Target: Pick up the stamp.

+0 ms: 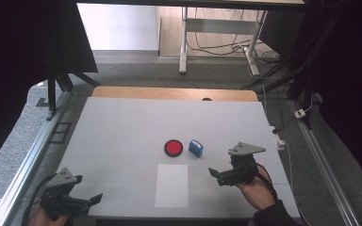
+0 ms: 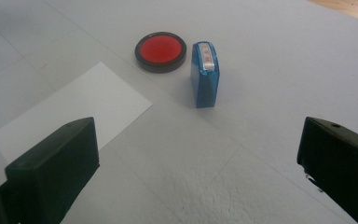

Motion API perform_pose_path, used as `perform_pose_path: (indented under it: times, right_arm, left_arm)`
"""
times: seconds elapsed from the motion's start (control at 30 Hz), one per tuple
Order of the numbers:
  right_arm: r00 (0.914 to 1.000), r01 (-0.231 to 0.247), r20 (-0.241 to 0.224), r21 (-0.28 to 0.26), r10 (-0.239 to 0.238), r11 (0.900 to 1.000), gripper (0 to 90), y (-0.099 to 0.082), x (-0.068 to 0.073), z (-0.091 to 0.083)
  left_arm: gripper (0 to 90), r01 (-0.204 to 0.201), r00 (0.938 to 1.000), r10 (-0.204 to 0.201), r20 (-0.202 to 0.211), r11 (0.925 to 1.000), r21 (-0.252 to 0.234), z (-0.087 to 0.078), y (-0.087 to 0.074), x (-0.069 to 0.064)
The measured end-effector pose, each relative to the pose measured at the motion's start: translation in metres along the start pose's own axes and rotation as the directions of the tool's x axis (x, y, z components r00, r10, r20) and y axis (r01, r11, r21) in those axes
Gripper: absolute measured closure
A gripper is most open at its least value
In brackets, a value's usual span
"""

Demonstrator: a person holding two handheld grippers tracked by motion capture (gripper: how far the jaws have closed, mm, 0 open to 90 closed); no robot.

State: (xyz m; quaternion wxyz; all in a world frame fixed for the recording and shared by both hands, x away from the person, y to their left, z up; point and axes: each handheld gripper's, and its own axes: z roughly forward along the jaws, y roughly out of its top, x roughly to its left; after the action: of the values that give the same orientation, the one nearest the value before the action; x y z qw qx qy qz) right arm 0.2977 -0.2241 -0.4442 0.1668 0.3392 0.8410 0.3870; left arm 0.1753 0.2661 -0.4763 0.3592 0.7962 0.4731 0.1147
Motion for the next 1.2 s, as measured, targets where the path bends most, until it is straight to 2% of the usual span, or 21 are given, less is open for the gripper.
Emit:
perform_pose_path:
  times: [0.2,0.4,0.53,0.8,1.2]
  right_arm:
    - [0.9999,0.006,0.013,0.024,-0.007,0.9997,0.0,0.008,0.001,0.013]
    - [0.9999,0.011,-0.001,0.044,-0.011,0.999,0.0,0.017,0.0,0.026]
    - [0.9997,0.025,-0.002,0.06,-0.025,0.9979,0.0,0.022,-0.001,0.036]
    - [0.9997,0.019,-0.014,0.094,-0.018,0.9954,0.0,0.027,-0.007,0.054]
    - [0.9996,0.028,-0.01,0.134,-0.027,0.9906,0.0,0.036,-0.012,0.078]
  left_arm:
    - [1.9,-0.003,0.9998,0.003,0.02,1.0,0.007,0.0,-0.001,-0.001]
    - [1.7,-0.008,0.9998,0.008,0.017,0.9999,0.014,0.0,-0.001,-0.001]
    - [1.0,-0.001,0.9999,0.001,0.016,0.9999,0.014,0.0,-0.001,-0.001]
    - [0.7,0.015,0.9996,-0.015,0.025,0.9999,0.003,-0.001,-0.002,0.002]
    - [0.5,0.011,0.9997,-0.011,0.023,0.9999,0.005,-0.001,-0.002,0.001]
